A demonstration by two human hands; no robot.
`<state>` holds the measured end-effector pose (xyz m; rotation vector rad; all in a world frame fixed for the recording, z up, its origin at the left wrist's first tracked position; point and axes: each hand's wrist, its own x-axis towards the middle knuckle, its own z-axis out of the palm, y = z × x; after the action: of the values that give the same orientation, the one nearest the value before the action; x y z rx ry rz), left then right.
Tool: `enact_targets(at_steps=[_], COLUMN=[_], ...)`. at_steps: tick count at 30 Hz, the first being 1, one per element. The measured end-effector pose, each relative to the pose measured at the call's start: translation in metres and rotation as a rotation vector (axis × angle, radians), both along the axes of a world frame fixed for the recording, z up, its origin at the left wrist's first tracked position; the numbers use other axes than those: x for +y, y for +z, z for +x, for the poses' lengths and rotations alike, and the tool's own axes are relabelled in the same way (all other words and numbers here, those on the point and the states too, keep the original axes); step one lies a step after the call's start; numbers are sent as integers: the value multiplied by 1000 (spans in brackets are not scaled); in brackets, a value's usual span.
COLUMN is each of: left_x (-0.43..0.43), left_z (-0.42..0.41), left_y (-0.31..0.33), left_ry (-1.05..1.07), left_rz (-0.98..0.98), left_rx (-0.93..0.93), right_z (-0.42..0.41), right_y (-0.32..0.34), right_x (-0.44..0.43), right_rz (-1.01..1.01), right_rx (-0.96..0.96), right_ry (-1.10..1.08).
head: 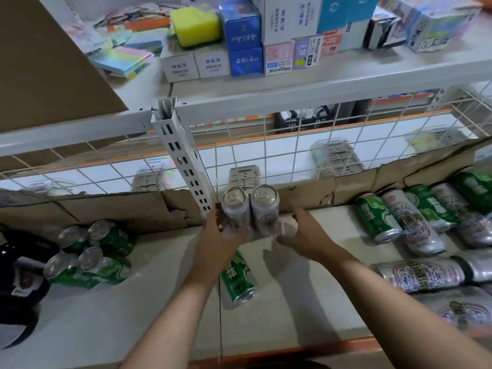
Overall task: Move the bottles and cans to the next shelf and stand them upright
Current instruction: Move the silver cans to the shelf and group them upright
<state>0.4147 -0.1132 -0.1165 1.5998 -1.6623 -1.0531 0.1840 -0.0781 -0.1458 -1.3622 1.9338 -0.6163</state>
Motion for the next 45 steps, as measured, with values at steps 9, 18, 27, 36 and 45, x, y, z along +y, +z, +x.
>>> enact_targets(at_steps=[9,18,27,36,45], left_x=[36,47,33,32,35], left_z=[-97,-192,-165,-147,-152], left_y=[19,-5,-10,-22,-15], left_ry=[-384,-525,-394,-348,-222], left_rz=[-183,-57,-29,70,121], left_rx=[12,-8,9,-1,257], right_z=[-123,-144,-122,-108,-120], right_y=[23,16,34,29,43], right_x=[74,84,89,71,69], right_rz=[35,41,-249,-112,-190], right_rx=[515,563,111,286,-551], right_ry=[-340,-321,-124,70,-487])
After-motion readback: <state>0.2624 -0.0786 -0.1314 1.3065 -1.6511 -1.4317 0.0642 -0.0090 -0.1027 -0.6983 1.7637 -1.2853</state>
